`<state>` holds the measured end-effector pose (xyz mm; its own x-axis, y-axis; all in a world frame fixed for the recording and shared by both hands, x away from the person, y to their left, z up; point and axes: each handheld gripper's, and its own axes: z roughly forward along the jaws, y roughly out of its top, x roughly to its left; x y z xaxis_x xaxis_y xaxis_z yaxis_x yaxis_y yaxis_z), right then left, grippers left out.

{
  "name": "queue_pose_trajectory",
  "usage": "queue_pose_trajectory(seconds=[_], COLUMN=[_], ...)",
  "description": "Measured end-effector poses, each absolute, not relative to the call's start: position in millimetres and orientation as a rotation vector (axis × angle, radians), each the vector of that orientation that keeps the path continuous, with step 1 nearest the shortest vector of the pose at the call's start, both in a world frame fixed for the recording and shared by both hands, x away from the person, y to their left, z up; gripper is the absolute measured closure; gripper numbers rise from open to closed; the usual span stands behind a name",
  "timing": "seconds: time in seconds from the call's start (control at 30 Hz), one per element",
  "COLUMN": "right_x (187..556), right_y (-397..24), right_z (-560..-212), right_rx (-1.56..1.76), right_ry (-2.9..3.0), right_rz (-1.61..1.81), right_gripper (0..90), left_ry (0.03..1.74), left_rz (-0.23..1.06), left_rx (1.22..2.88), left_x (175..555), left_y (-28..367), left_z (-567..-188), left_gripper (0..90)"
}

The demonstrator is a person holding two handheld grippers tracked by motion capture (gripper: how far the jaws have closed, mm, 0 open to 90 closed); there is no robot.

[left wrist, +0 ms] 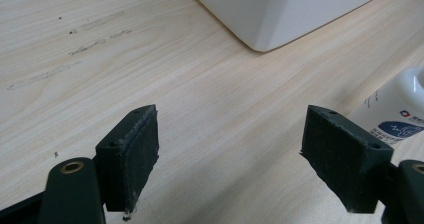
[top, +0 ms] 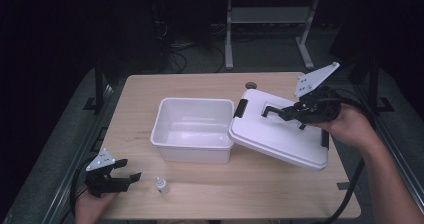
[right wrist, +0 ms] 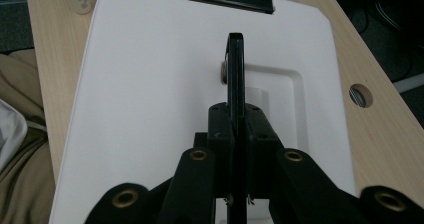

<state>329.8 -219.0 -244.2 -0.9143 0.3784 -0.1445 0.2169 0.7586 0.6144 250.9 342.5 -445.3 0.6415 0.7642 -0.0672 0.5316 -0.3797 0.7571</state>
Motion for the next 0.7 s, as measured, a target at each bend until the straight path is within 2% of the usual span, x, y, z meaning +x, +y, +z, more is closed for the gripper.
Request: queue_pose_trajectory(seconds=[0.7], right_x=[323], right_y=[-249], right_z=[-266], right_rx=[0.560], right_ry=[2.710], right_rz=[0.882], right_gripper=[83.8], left_ry=[1.017], left_rz=[0.375], left_rx=[2.077], left_x=[251], left_y=[342], left_z=[-447], left_gripper=[22.7])
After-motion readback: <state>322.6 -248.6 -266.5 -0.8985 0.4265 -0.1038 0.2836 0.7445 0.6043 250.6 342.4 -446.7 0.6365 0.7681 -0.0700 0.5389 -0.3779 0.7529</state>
